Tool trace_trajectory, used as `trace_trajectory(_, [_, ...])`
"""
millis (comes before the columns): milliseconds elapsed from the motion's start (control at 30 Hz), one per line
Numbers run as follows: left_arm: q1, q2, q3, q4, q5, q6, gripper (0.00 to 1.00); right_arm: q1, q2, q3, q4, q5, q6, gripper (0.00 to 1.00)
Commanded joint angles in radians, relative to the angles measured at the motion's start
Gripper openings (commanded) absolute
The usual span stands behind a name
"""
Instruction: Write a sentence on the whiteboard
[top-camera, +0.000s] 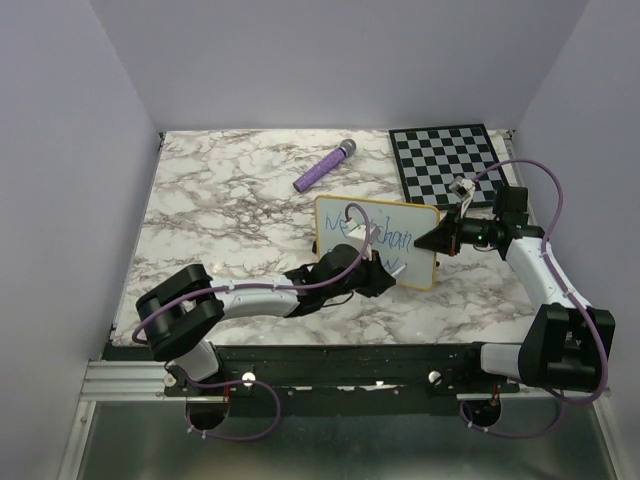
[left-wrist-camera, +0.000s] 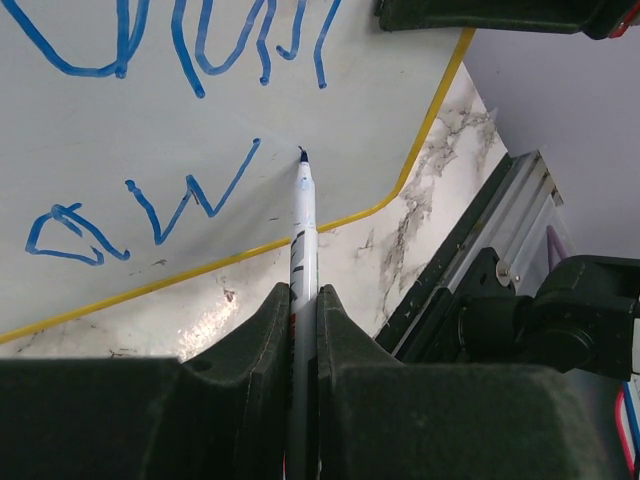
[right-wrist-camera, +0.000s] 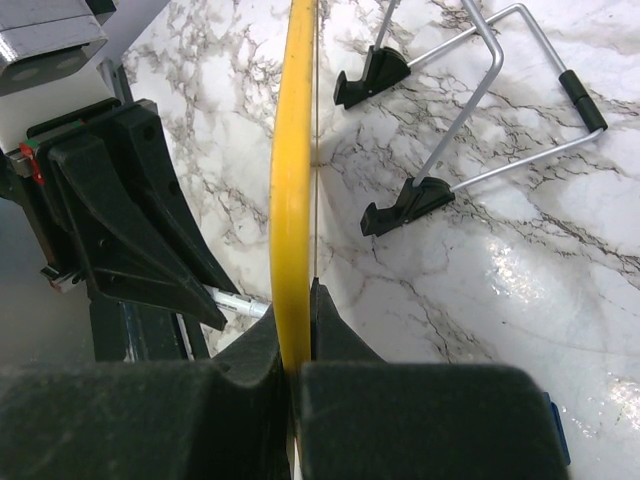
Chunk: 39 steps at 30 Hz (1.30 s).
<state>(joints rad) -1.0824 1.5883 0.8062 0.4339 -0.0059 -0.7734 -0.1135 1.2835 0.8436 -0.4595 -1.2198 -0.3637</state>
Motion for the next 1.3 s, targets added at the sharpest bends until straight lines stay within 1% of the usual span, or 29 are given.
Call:
trace_trajectory(0, [-0.007,0.022,0.037,-0.046,0.001,0.017,0.00,-0.002,-0.018,-0.008,0.028,-0.057,0.008,0.01])
trace_trajectory(433, [-0.004,-0.016,0.025,-0.078,-0.068,0.013,0.00,-0.002,-0.019,-0.006,0.027,-0.058,0.008,0.01])
trace_trajectory(667, [0.002,-0.036,0.011,-0.058,-0.074,0.014,0.00,-0.002,-0.021,-0.006,0.025,-0.060,0.008,0.01])
trace_trajectory(900, [0.003,-0.030,0.037,-0.061,-0.049,0.023,0.00,-0.002,-0.021,-0.006,0.024,-0.058,0.006,0.01])
trace_trajectory(1267, [0.019,-0.051,0.007,-0.103,-0.097,-0.003,0.00,-0.002,-0.021,-0.005,0.024,-0.058,0.006,0.01])
